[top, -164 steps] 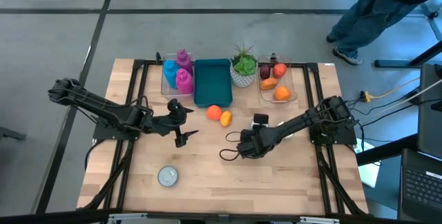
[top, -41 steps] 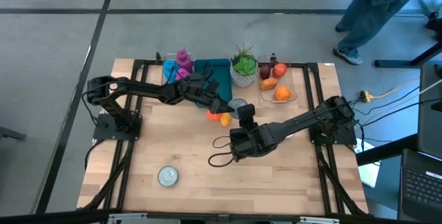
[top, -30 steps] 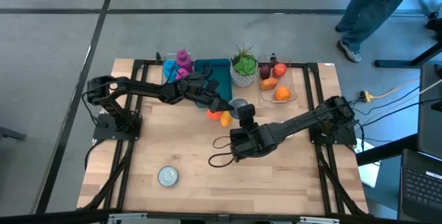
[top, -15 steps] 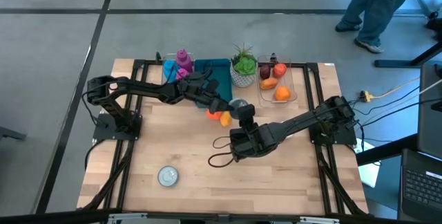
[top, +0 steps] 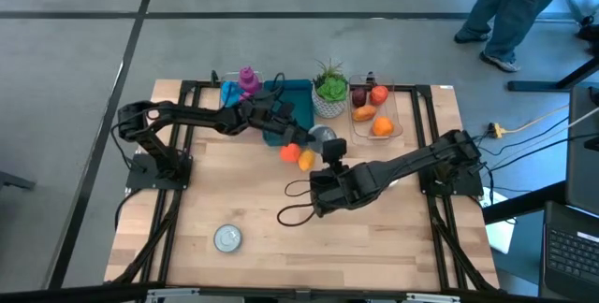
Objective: Pick & Place Food Item
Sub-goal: Put the green tuna can into the blue bin
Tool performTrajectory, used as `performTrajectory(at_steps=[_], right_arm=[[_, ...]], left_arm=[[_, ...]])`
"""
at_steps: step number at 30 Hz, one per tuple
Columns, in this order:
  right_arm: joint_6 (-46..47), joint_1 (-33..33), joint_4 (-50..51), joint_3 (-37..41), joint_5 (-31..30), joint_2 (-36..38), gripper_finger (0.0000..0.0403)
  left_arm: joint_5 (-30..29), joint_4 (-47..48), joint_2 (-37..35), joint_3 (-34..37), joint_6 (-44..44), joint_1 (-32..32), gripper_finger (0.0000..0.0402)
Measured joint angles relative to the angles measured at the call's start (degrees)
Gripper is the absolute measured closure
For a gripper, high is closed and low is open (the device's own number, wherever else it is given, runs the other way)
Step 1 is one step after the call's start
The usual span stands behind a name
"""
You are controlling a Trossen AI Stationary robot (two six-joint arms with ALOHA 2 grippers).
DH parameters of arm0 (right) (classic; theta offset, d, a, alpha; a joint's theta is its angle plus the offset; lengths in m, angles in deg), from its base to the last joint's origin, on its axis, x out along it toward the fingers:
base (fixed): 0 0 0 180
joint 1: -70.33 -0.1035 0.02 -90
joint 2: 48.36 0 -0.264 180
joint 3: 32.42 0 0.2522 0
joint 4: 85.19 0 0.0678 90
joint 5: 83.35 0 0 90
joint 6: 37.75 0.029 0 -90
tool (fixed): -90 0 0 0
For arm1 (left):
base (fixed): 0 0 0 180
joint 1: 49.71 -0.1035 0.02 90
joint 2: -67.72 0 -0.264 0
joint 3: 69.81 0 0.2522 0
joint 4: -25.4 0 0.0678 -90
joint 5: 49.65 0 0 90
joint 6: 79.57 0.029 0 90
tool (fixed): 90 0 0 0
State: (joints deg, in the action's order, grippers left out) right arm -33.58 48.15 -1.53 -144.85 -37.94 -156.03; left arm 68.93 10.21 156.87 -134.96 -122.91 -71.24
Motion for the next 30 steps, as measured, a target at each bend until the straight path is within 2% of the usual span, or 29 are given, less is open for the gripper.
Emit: performTrajectory(at_steps=[5, 10, 17, 19, 22, 27, 30], right_arm=[[4.96, -0.45, 9.26, -2.25, -3.6, 0.38, 0.0124], [18.14, -1.21, 19.76, -0.48, -8.26, 4.13, 0.0104], [27.82, -4.62, 14.71, 7.97, -10.49, 16.02, 0.0109], [28.32, -4.91, 10.97, 11.3, -10.49, 19.05, 0.0112], [28.26, -4.97, 5.24, 16.63, -9.97, 22.63, 0.0115], [29.3, -4.97, 0.91, 24.75, -8.5, 26.24, 0.0117], [32.04, -4.97, 0.36, 28.3, -8.33, 27.44, 0.0117]], left_arm=[[3.16, 0.02, -0.22, 0.01, 0.58, -2.5, 0.0286], [3.92, 0.01, -1.91, -0.01, 1.48, -6.28, 0.0286], [4.02, 2.64, -5.1, -1.16, 5.18, -13.15, 0.0286], [4.28, 8.33, -5.16, -3.74, 7.94, -14.61, 0.0286], [3.25, 21.8, -5.16, -10.14, 15.78, -15.83, 0.0286], [-2.6, 41.12, -5.16, -19.95, 27.8, -16.72, 0.0286], [-8.15, 48.58, -5.16, -24.61, 33.1, -17.34, 0.0286]])
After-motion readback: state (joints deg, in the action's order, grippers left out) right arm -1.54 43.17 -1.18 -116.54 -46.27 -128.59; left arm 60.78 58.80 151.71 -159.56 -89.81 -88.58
